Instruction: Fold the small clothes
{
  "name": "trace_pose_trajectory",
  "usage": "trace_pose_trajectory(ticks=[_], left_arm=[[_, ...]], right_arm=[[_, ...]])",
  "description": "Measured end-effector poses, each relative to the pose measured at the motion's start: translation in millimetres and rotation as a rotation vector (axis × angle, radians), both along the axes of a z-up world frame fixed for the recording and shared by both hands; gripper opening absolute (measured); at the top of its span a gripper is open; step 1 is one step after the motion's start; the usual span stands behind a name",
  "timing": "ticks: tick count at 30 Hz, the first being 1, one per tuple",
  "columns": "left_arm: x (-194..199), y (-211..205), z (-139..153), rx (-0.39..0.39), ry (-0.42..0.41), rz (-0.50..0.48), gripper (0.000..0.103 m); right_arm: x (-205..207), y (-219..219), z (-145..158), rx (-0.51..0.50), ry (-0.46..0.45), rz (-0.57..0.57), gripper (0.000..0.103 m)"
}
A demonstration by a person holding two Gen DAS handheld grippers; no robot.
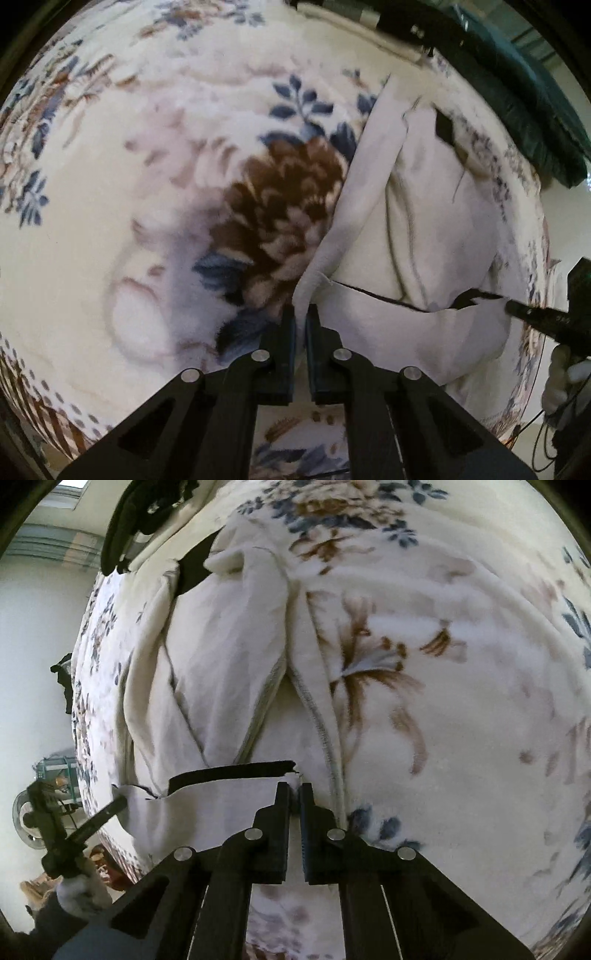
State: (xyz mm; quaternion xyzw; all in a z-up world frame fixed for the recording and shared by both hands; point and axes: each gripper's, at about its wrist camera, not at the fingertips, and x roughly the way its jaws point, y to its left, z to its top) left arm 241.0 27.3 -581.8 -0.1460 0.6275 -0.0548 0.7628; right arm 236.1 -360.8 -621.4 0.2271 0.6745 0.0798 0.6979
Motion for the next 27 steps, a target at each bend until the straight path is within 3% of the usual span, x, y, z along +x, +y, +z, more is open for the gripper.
trace_pose_trajectory(ticks=[10, 18, 21, 24, 26, 27], left_arm=[[3.5, 12.3, 45.5, -0.047, -0.115, 0.063, 0.002], [78.2, -3.4, 35.6, -0.036, -0.190, 0.042, 0.002], [107.4, -6.5, 16.5, -0.033, -0.163, 0.028, 0.002], [127.0, -5.9, -13.0, -0.057, -0.033, 0.025, 0.004], [130.9, -2.5, -23.9, -0.073, 0.027, 0.038, 0.006], [129.1, -0.6, -24.0, -0.078, 0.030, 0.041, 0.007]], right_arm=[[-6.5, -24.4, 41.0, 0.025, -0.096, -0.141, 0.002], [18.9, -46.4, 48.3, 0.003, -0.138, -0.239, 0.002], [33.7, -50.0, 38.9, -0.022, -0.129, -0.262, 0.002], [46.7, -50.3, 23.0, -0.030, -0.077, -0.250, 0.003], [50.9, -55.0, 11.1, 0.008, -0.025, -0.279, 0.008], [50.4, -59.2, 6.9, 0.047, -0.009, -0.304, 0.018]])
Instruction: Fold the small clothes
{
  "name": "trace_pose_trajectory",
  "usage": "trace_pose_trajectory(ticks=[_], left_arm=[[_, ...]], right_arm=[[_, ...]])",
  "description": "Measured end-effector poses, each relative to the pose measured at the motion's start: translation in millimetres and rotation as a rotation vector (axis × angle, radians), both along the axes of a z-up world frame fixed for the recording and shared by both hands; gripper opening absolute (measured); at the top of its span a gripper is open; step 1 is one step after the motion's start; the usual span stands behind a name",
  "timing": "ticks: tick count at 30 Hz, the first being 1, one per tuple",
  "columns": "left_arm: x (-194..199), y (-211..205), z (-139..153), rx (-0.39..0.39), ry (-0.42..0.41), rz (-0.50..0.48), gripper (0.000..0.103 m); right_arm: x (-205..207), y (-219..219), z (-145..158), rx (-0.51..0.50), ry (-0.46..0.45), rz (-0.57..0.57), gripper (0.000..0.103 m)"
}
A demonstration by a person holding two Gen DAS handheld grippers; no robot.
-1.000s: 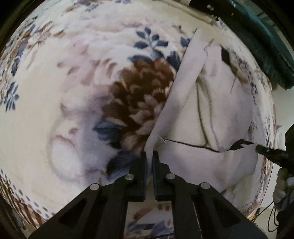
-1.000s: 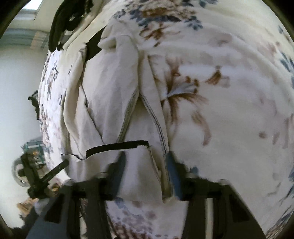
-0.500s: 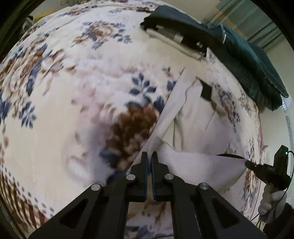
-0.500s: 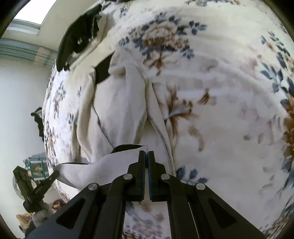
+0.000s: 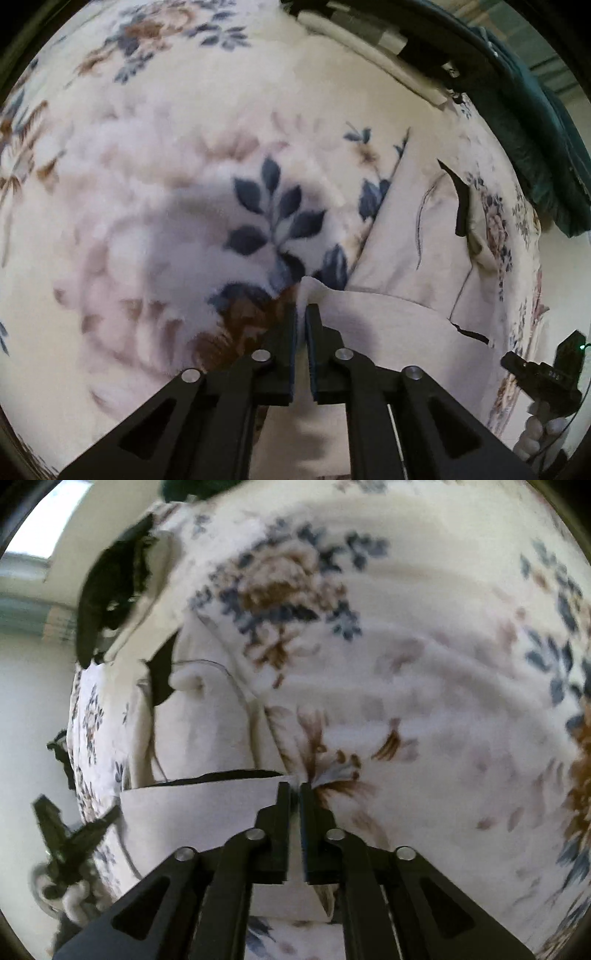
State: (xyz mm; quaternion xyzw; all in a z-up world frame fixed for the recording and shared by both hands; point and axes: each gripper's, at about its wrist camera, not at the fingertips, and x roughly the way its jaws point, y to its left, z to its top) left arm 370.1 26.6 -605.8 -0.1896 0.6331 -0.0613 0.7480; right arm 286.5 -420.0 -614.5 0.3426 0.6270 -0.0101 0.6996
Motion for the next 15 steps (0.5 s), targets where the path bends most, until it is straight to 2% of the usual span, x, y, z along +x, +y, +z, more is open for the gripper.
trace_pose_trajectory(ticks=[1, 2, 3, 4, 5, 9, 11, 12, 13, 14, 15], left_arm=[[-1.8, 1.0, 1.4, -0.002, -0.005, 0.000, 0.014], [-4.9, 2.0, 2.4, -0.012, -0.007, -0.001, 0.028], [-8.8, 3.5, 1.7, -0.028, -0.001, 0.004, 0.036], [-11.1, 4.3, 1.1, -0.035, 0.005, 0.009, 0.052], [-14.1, 5.4, -1.7, -0.040, 0.013, 0.016, 0.056], [-13.6, 8.6, -16.7, -0.056, 0.058, 0.029, 0.056], [-9.6, 9.3, -20.6, -0.065, 0.070, 0.039, 0.056], [-7.6, 10.4, -21.9, -0.072, 0.071, 0.045, 0.056], [-5.9, 10.0, -22.1, -0.071, 0.071, 0.046, 0.056], [-4.6, 9.8, -22.4, -0.071, 0.072, 0.043, 0.056], [-3.7, 9.4, -22.7, -0.069, 0.073, 0.037, 0.056]], right_arm=[[-1.4, -2.5, -2.2, 0.023, 0.000, -0.019, 0.037], [-4.2, -6.3, -2.9, 0.047, -0.009, -0.041, 0.049], [-6.1, -8.1, -3.5, 0.061, -0.013, -0.050, 0.051], [-7.7, -9.1, -6.6, 0.076, -0.001, -0.052, 0.051], [-8.0, -7.9, -11.4, 0.089, 0.016, -0.049, 0.051], [-9.7, -2.7, -36.6, 0.200, 0.064, -0.057, 0.051], [-7.7, 4.4, -42.3, 0.268, 0.031, -0.058, 0.050], [-6.8, 7.6, -40.1, 0.282, 0.002, -0.057, 0.044], [-5.0, 10.5, -35.0, 0.260, -0.028, -0.063, 0.014], [-3.2, 11.2, -31.1, 0.224, -0.038, -0.070, 0.004], [-2.5, 11.1, -29.1, 0.190, -0.045, -0.084, 0.004]])
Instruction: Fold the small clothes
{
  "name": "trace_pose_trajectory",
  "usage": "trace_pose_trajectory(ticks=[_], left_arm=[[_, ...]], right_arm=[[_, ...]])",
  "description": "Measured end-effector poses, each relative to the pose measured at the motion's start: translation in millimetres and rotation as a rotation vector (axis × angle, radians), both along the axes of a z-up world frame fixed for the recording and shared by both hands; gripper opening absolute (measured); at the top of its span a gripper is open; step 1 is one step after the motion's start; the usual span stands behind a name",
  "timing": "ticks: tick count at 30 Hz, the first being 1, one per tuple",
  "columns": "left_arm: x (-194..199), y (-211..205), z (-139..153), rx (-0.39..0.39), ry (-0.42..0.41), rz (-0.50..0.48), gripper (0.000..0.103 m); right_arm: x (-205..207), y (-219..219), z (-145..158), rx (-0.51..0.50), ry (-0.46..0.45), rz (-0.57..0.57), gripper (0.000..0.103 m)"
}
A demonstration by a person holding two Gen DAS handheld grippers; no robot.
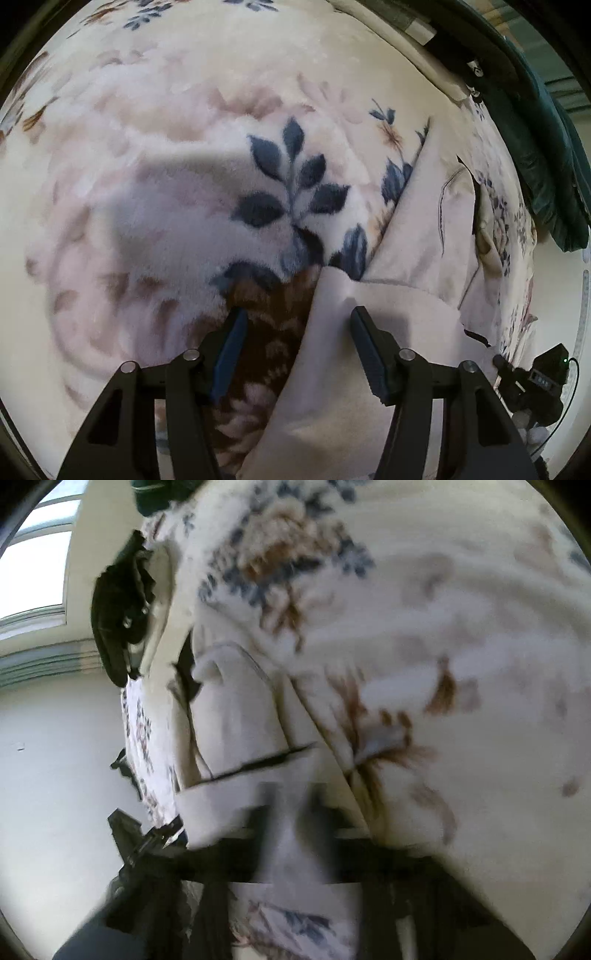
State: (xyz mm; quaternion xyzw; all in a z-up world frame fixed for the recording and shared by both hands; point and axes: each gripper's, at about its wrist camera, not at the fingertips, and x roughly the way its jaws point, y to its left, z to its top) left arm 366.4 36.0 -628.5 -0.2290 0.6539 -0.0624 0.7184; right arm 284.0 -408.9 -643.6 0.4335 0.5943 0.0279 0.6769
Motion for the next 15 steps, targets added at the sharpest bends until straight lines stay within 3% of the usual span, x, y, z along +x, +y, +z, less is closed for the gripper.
trace_pose_trajectory(ticks=[3, 9, 10, 11, 13, 15], left_arm=[[1.6, -1.2, 0.2, 0.010, 0.003, -0.022, 0.056], [12.3, -2.8, 26.8, 0.046, -0.039, -0.049, 0.056], [18.6, -5.6, 34.5, 0.041, -0.058, -0.059, 0.056], [27.5, -9.2, 41.1, 0.035, -0.073, -0.070, 0.061], [45.7, -17.1, 47.9, 0.009, -0.098, -0.089, 0.072], [71.6, -29.9, 48.3, -0.017, -0.114, -0.113, 0.073]], right_arm=[[2.5, -6.2, -3.7, -0.067, 0.040, -0.047, 0.003], [17.4, 10.6, -15.5, -0.146, 0.184, 0.057, 0.006], [21.5, 11.1, -10.1, -0.146, 0.182, 0.058, 0.015], [26.2, 10.4, -3.6, -0.143, 0.167, 0.055, 0.032], [39.0, 10.0, 9.6, -0.137, 0.126, 0.046, 0.052], [62.7, 13.9, 17.8, -0.115, 0.091, 0.062, 0.054]])
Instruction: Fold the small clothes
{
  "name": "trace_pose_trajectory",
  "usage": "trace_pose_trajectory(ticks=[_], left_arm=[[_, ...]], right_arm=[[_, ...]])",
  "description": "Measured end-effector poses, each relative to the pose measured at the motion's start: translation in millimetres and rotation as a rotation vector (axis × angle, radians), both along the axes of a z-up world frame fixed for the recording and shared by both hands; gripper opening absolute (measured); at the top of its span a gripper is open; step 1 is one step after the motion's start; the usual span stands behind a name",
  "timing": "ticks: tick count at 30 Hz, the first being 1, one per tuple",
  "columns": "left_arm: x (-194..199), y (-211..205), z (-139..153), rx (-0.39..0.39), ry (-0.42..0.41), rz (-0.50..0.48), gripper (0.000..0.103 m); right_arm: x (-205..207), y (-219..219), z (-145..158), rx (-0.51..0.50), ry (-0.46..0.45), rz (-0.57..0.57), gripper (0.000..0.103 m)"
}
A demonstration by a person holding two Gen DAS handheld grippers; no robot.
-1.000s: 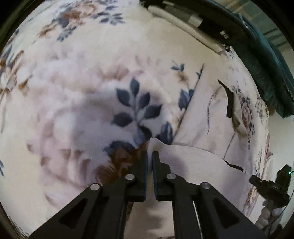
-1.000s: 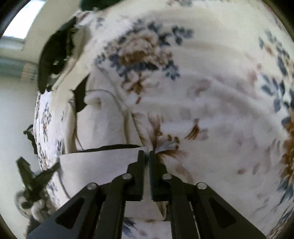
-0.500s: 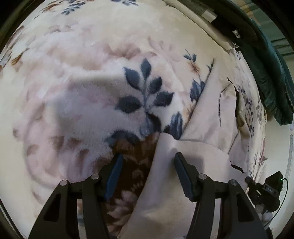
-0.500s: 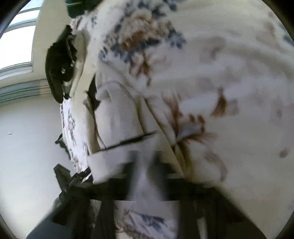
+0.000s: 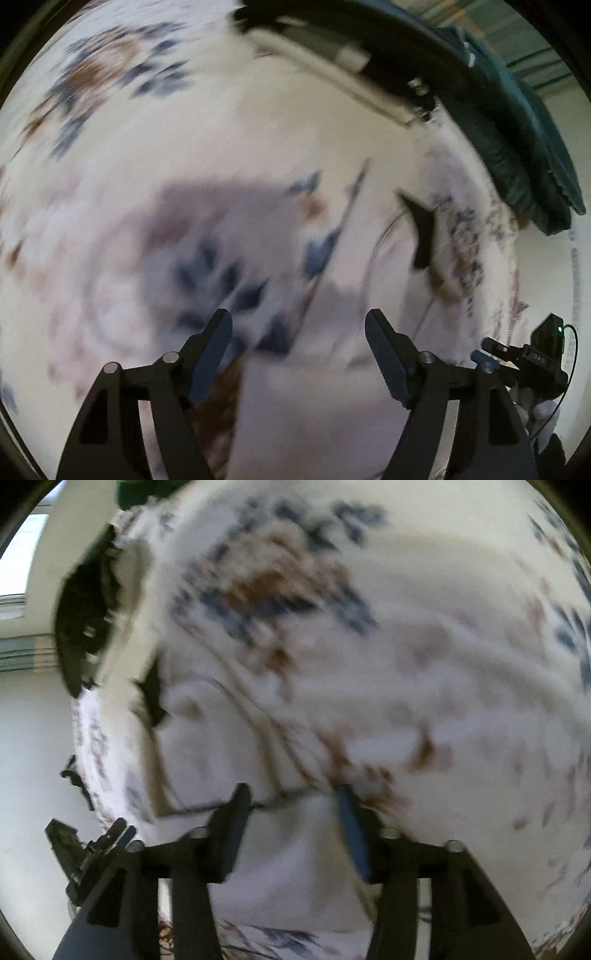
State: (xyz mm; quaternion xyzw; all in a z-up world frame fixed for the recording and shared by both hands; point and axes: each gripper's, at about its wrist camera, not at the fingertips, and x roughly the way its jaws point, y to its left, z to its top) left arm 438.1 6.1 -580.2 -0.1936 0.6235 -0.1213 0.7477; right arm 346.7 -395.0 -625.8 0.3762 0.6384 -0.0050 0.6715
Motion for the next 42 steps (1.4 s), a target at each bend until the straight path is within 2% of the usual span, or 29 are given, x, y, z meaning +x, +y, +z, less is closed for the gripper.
trace_pose_trajectory(ticks=[2, 6, 10, 13, 14, 15, 16, 17, 18, 22, 26, 29, 32, 35, 37, 42], left_arm=[[30.2, -17.2, -6.4, -0.005, -0.010, -0.037, 0.073], [90.1, -57.4, -30.2, 0.055, -0.016, -0.129, 0.073], [119.3, -84.4, -50.4, 0.089, 0.018, -0.187, 0.073], [120.8, -95.2, -47.1, 0.126, -0.043, -0.231, 0.067], [117.9, -96.1, -42.5, 0.125, -0.077, -0.246, 0.036], [116.2, -96.4, -40.4, 0.117, -0.082, -0.266, 0.012], [115.6, -96.5, -38.1, 0.106, -0.083, -0.275, 0.003], [112.6, -93.9, -33.1, 0.086, -0.102, -0.282, 0.003], [109.7, -91.3, -26.3, 0.073, -0.132, -0.293, 0.003], [92.3, -72.7, 5.6, 0.047, -0.200, -0.292, 0.003], [59.5, -53.9, 42.5, -0.029, -0.246, -0.250, 0.003], [21.9, -50.0, 68.7, -0.073, -0.267, -0.221, 0.003], [-29.2, -49.3, 83.6, -0.046, -0.276, -0.229, 0.003], [-82.9, -38.0, 80.0, -0.046, -0.230, -0.212, 0.003], [-115.2, -29.7, 66.0, -0.061, -0.161, -0.183, 0.003], [-171.2, -12.9, 11.8, -0.085, 0.026, -0.121, 0.004]], right_arm=[[31.0, 6.9, 3.6, 0.011, -0.021, 0.013, 0.054], [103.7, 25.0, -8.6, 0.020, -0.037, 0.060, 0.054], [160.8, 37.4, -25.0, -0.018, -0.009, 0.098, 0.054], [187.5, 48.8, -44.8, -0.024, 0.034, 0.152, 0.054], [189.6, 50.4, -49.2, -0.024, 0.044, 0.161, 0.054], [192.6, 53.8, -52.9, -0.029, 0.049, 0.178, 0.053], [193.3, 56.4, -51.3, -0.051, 0.030, 0.188, 0.036], [191.8, 58.8, -47.9, -0.065, 0.011, 0.195, 0.011], [190.0, 60.5, -43.6, -0.068, -0.007, 0.202, 0.009], [166.4, 57.1, -12.4, -0.040, -0.105, 0.189, 0.007], [134.8, 53.6, 25.5, -0.005, -0.180, 0.191, 0.007], [99.6, 56.2, 55.6, 0.009, -0.234, 0.210, 0.007], [49.9, 61.8, 75.9, 0.030, -0.252, 0.232, 0.007], [-2.6, 60.6, 76.5, 0.060, -0.218, 0.230, 0.007], [-38.9, 66.3, 66.7, 0.070, -0.175, 0.229, 0.007], [-109.5, 74.5, 28.1, 0.039, -0.062, 0.253, 0.007]])
